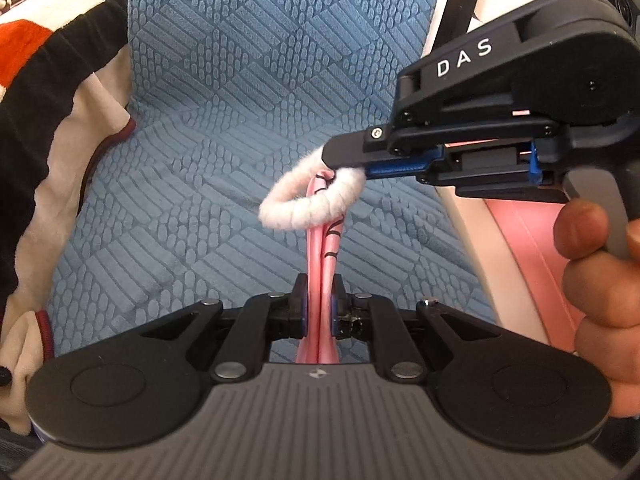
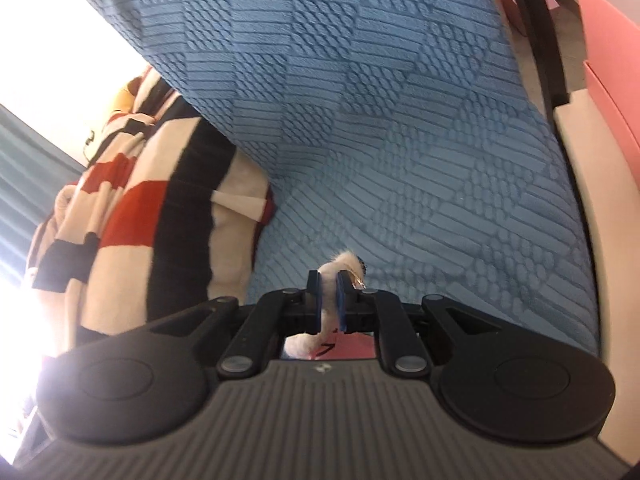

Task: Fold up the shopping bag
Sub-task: 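Lift the white rope loop with the right gripper over the folded pink strip's end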

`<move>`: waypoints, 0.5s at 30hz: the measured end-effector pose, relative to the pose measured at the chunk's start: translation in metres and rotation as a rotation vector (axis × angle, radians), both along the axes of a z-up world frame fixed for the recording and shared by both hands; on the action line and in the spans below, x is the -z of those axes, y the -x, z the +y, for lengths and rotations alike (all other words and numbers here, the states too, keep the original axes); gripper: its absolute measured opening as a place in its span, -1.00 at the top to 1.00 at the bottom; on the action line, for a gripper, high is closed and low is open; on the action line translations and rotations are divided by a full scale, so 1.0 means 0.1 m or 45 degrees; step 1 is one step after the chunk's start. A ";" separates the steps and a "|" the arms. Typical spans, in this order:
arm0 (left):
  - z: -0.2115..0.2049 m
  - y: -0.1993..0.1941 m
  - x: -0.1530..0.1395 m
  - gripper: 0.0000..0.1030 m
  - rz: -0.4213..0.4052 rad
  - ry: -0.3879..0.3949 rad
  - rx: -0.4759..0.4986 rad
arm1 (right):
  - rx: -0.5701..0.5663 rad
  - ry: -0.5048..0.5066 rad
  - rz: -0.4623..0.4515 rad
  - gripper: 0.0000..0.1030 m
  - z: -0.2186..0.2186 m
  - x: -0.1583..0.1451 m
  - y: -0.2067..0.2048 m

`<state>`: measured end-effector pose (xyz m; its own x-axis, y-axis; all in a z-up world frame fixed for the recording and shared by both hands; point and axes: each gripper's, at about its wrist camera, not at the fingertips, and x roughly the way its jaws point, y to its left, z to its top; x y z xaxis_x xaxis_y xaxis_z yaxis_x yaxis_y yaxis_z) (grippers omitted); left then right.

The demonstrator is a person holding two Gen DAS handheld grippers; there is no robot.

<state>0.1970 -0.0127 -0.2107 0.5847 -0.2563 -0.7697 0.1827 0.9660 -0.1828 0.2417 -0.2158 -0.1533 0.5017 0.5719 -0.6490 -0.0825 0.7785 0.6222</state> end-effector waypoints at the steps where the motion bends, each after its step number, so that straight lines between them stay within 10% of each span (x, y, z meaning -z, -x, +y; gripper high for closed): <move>1: -0.01 0.01 0.00 0.77 -0.003 -0.009 0.001 | 0.000 -0.006 0.010 0.78 -0.03 0.01 0.01; 15: -0.22 0.01 0.18 0.77 0.004 -0.153 0.080 | 0.089 -0.027 0.258 0.41 -0.28 0.35 0.00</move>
<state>0.1964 -0.0350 -0.2284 0.5679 -0.1983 -0.7989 0.2435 0.9676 -0.0671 0.2415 -0.2434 -0.1887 0.4013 0.5548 -0.7288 0.0996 0.7646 0.6368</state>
